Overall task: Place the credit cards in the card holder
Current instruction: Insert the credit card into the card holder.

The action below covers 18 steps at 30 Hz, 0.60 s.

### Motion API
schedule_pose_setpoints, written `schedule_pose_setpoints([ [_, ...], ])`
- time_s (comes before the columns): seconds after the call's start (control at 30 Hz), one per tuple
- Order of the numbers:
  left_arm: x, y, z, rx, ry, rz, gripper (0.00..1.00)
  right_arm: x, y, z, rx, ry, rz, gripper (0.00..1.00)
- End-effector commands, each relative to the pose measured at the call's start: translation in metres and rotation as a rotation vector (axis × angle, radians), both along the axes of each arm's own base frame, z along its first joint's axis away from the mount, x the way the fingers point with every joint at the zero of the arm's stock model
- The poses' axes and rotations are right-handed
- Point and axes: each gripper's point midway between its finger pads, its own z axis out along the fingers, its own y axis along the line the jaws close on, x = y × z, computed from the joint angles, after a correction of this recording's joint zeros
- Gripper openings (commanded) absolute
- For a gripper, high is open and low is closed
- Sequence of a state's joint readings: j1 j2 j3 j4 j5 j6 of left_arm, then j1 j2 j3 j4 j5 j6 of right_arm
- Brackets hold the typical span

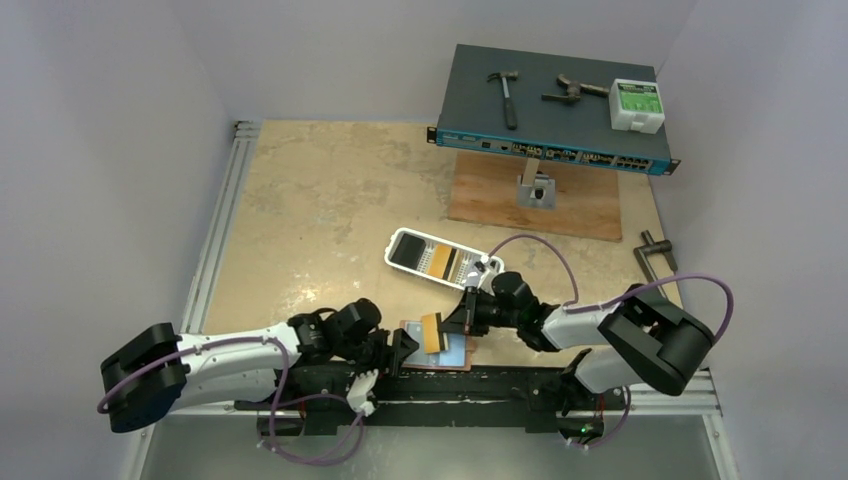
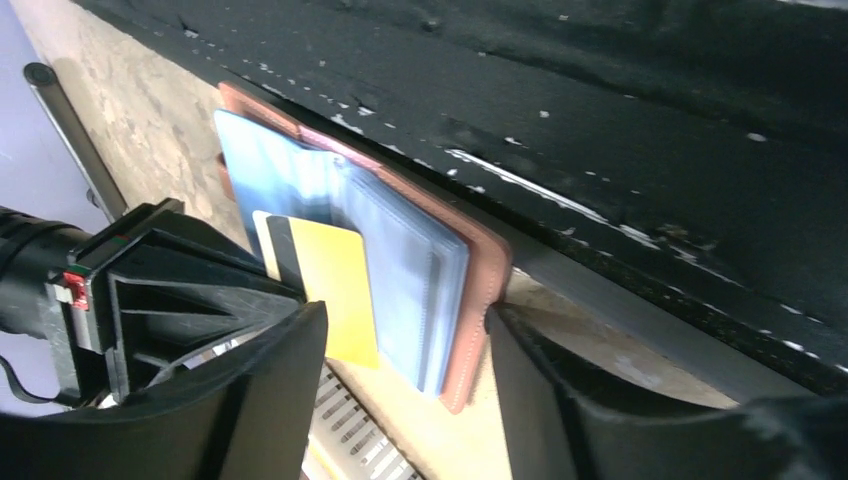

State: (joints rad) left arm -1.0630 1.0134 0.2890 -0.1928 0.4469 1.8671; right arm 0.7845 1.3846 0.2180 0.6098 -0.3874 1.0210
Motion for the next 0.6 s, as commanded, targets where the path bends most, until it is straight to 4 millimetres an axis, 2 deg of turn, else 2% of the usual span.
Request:
schedule_pose_setpoints([
  [0.0,-0.005,-0.007,0.002,0.001,0.013,-0.045,0.64,0.008,0.011,0.009,0.03,-0.044,0.023,0.0],
  [0.23,-0.006,-0.006,-0.001,0.027,0.022,-0.048,0.61,0.016,0.021,0.016,0.037,-0.068,0.043,0.0],
  [0.47,-0.012,0.012,-0.015,0.172,0.056,-0.074,0.62,0.014,0.019,0.016,0.039,-0.068,0.048,0.0],
  [0.57,-0.01,0.019,-0.021,0.244,0.072,-0.058,0.57,0.012,0.017,0.023,0.052,-0.078,0.048,0.0],
])
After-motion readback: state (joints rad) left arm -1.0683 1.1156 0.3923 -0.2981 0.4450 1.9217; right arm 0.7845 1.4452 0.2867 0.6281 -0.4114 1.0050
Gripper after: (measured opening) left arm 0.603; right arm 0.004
